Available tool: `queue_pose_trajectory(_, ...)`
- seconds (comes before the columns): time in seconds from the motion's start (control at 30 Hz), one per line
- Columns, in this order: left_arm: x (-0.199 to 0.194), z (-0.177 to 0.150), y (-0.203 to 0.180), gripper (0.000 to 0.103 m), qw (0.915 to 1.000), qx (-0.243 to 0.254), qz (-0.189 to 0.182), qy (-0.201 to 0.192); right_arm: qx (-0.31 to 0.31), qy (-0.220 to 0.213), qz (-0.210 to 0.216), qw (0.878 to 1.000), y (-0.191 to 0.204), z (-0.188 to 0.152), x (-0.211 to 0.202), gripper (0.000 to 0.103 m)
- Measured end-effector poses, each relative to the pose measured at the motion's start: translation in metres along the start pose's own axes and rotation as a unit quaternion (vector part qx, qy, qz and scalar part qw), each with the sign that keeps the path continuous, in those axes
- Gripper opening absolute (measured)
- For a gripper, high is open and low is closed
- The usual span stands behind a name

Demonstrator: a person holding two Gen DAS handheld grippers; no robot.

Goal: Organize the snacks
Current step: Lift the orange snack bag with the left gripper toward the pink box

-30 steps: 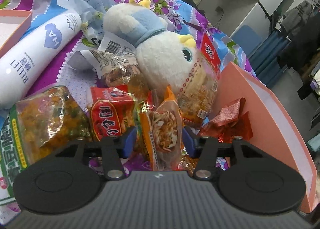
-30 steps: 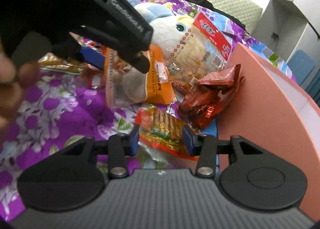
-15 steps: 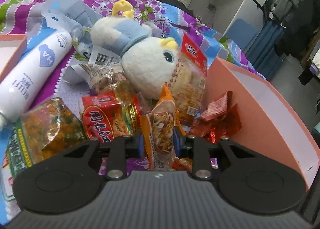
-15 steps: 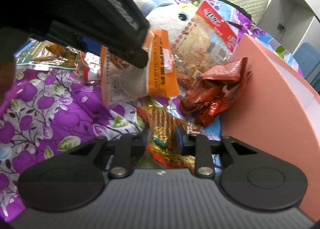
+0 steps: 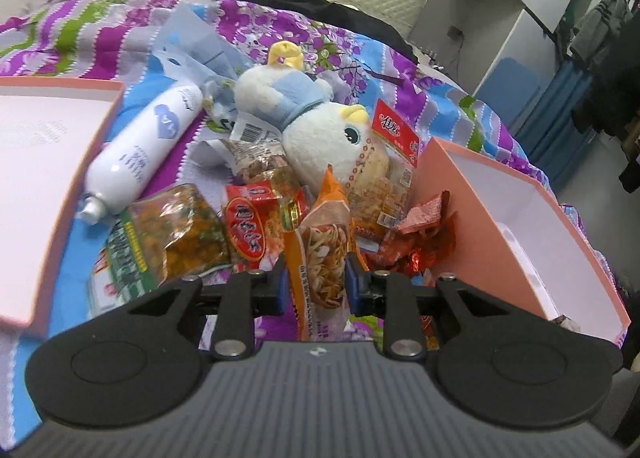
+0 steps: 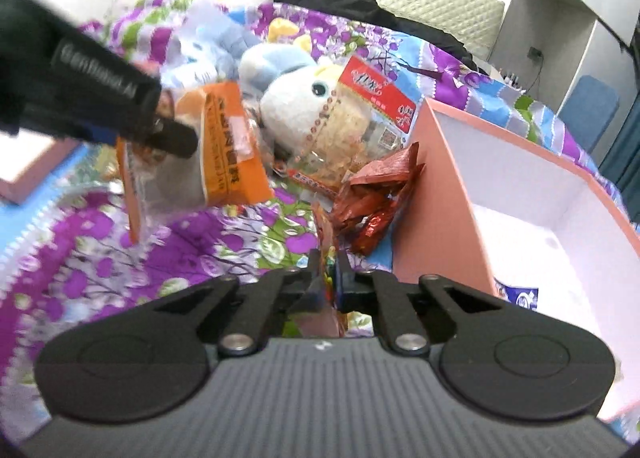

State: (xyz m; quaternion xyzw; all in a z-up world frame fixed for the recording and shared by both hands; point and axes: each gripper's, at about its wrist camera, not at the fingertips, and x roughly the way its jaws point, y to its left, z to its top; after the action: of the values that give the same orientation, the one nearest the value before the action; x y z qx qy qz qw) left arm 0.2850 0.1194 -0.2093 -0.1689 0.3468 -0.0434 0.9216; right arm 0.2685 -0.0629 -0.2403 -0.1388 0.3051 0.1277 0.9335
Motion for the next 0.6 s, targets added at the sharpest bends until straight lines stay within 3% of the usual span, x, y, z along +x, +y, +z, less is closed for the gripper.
queue_pose_trajectory(0.2, -0.040, -0.019, -0.010, 0.031, 0.9997, 0.005, 0.022, -0.004, 0.065, 0.001, 0.049, 0.997, -0.014, -0.011, -0.035, 0.009)
queue_pose_trajectory(0.6, -0.103, -0.057, -0.025, 0.030, 0.9985, 0.001, 0.054, 0.003, 0.123, -0.012, 0.091, 0.988, -0.035, -0.027, -0.098, 0.009)
